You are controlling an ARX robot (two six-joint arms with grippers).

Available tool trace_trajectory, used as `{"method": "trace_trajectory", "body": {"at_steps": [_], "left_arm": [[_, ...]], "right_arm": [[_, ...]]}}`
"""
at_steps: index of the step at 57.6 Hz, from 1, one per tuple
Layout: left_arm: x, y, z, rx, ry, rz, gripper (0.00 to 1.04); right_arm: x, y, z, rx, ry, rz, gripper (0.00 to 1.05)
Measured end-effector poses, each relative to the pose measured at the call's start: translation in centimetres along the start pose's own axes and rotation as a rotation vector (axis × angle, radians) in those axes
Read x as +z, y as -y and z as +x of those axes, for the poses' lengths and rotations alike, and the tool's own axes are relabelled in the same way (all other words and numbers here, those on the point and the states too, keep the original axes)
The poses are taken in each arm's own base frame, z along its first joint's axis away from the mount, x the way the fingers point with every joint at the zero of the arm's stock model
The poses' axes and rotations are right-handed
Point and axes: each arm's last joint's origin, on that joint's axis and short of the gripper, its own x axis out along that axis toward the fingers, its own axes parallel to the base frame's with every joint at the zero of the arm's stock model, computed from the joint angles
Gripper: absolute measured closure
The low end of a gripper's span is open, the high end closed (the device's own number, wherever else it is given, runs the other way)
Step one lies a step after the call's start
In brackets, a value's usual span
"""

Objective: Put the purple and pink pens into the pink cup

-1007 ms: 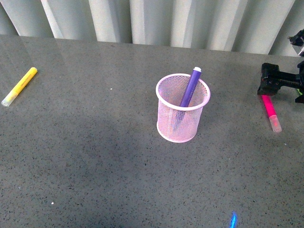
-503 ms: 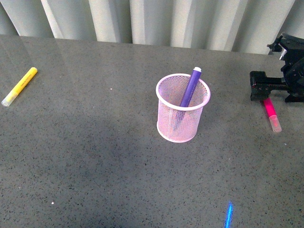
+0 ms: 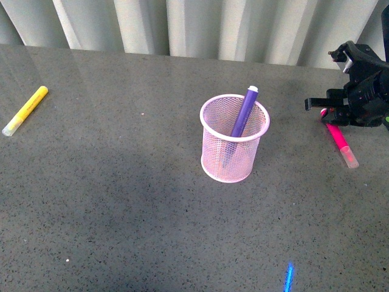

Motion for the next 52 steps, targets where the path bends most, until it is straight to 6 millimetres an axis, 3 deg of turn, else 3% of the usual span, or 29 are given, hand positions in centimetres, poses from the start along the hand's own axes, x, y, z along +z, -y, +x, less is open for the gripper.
{"method": "trace_trajectory", "body": {"at_steps": [13,23,34,40,43,52], "left_arm": [[0.0,0.0,0.0,0.000,0.000,0.000,0.07],[0.0,0.0,0.0,0.000,0.000,0.000,0.07],[0.0,0.0,0.0,0.000,0.000,0.000,0.07],[0.0,0.0,0.0,0.000,0.000,0.000,0.07],[0.0,0.0,0.0,0.000,0.000,0.000,0.07],[0.0,0.0,0.0,0.000,0.000,0.000,0.07]], "right_arm": [[-0.3,0.0,-2.4,-0.032,0.145,0.098,0.93],[0.6,-1.2,-5.7,-0.033,0.379,0.046,0.93],[1.0,-5.5,-9.4,0.051,0.678,-0.151,0.93],[0.4,-10.0,-11.5,0.118,0.872,-0.295,0.93],[-0.1,-11.7,-12.1,0.145,0.925,-0.331,0.93],[-0.8,-14.2,-12.6,0.198,0.985,-0.355,0.93]]}}
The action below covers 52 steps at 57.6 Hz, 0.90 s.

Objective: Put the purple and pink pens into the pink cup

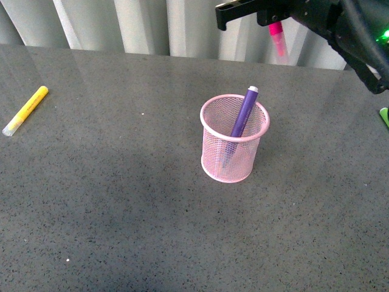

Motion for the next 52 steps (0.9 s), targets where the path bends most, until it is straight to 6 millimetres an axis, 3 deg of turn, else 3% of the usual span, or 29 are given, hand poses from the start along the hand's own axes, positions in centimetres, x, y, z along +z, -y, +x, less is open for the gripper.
{"method": "trace_trajectory", "body": {"at_steps": [30,52], "left_arm": [[0.0,0.0,0.0,0.000,0.000,0.000,0.07],[0.0,0.0,0.0,0.000,0.000,0.000,0.07]], "right_arm": [[-2.4,-5.4,-0.3,0.088,-0.032,0.128,0.93],[-4.4,-6.0,-0.2,0.087,-0.067,0.138,0.93]]}}
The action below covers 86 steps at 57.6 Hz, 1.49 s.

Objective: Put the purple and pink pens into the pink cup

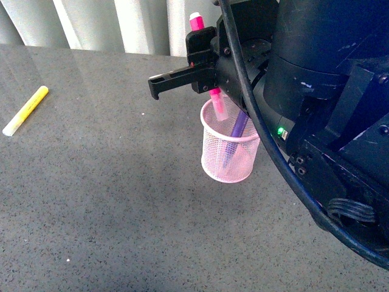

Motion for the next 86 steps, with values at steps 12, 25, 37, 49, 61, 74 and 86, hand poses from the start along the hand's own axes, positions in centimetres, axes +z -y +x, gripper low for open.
{"method": "trace_trajectory", "body": {"at_steps": [12,25,37,49,61,74,86], "left_arm": [[0.0,0.0,0.0,0.000,0.000,0.000,0.07],[0.0,0.0,0.0,0.000,0.000,0.000,0.07],[0.0,0.0,0.0,0.000,0.000,0.000,0.07],[0.0,0.0,0.0,0.000,0.000,0.000,0.07],[0.0,0.0,0.0,0.000,0.000,0.000,0.07],[0.0,0.0,0.0,-0.001,0.000,0.000,0.07],[0.0,0.0,0.0,0.002,0.000,0.000,0.07]], "right_arm": [[-0.4,0.2,0.0,-0.017,-0.028,0.005,0.92],[-1.2,0.4,-0.2,-0.026,-0.091,0.044,0.54],[0.1,1.1,-0.9,-0.063,-0.099,0.067,0.19],[3.7,2.3,-3.1,-0.158,-0.108,0.070,0.07],[6.5,5.0,-9.1,-0.316,-0.258,0.135,0.07],[7.0,5.7,-11.8,-0.353,-0.281,0.163,0.07],[5.9,7.0,-14.7,-0.407,-0.019,0.087,0.37]]}}
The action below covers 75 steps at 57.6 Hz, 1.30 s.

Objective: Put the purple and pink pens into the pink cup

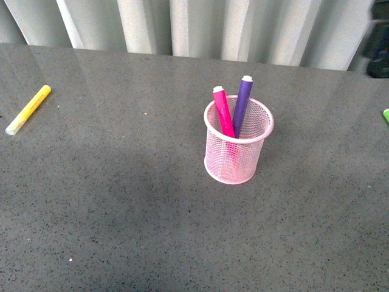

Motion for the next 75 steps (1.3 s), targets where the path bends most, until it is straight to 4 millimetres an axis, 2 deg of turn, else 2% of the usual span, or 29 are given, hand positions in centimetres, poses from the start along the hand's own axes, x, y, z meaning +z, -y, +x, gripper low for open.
{"method": "trace_trajectory", "body": {"at_steps": [3,8,20,42,48,75], "left_arm": [[0.0,0.0,0.0,0.000,0.000,0.000,0.07],[0.0,0.0,0.0,-0.002,0.000,0.000,0.07],[0.0,0.0,0.0,-0.001,0.000,0.000,0.07],[0.0,0.0,0.0,-0.001,0.000,0.000,0.07],[0.0,0.0,0.0,-0.001,0.000,0.000,0.07],[0.0,0.0,0.0,-0.001,0.000,0.000,0.07]], "right_arm": [[0.1,0.9,-0.8,-0.011,0.022,-0.003,0.46],[-0.2,2.7,-2.5,-0.020,0.028,-0.012,0.68],[-1.5,4.3,-4.5,-0.013,0.018,-0.019,1.02],[-1.2,6.0,-7.4,-0.022,0.030,-0.016,1.01],[-0.8,7.1,-8.1,-0.027,0.044,-0.015,1.01],[-0.4,7.1,-10.1,-0.027,0.062,-0.015,1.02]]}}
